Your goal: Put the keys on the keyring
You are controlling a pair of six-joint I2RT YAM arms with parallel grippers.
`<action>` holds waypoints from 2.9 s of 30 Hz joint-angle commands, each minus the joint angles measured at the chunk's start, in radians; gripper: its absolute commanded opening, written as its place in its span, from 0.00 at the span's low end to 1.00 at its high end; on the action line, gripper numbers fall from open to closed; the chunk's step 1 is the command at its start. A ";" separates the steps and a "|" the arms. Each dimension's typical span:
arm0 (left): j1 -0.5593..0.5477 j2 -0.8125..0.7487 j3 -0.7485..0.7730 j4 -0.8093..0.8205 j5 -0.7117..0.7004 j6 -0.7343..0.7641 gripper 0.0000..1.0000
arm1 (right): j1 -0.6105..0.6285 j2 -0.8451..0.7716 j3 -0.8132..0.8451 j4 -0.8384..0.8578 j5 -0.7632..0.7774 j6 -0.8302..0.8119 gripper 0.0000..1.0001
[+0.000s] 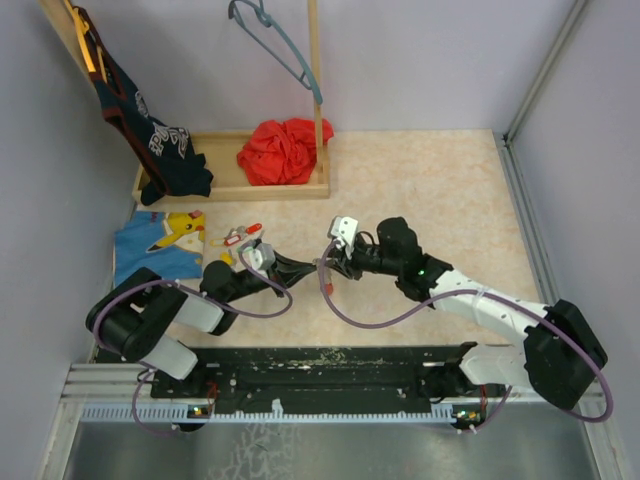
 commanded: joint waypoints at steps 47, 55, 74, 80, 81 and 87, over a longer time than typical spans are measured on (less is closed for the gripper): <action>0.016 -0.130 -0.038 0.039 0.029 0.108 0.37 | 0.120 0.097 0.301 -0.457 0.168 -0.249 0.00; 0.017 -0.142 -0.006 -0.060 0.062 0.139 0.37 | 0.169 0.130 0.383 -0.560 0.260 -0.281 0.00; 0.017 -0.127 0.048 -0.187 0.116 0.176 0.26 | 0.213 0.185 0.455 -0.601 0.314 -0.294 0.00; 0.016 -0.131 0.052 -0.210 0.110 0.191 0.21 | 0.221 0.186 0.459 -0.603 0.315 -0.294 0.00; 0.016 -0.131 0.053 -0.214 0.109 0.193 0.21 | 0.222 0.185 0.460 -0.604 0.315 -0.294 0.00; 0.016 -0.131 0.063 -0.229 0.103 0.195 0.19 | 0.227 0.186 0.462 -0.604 0.307 -0.294 0.00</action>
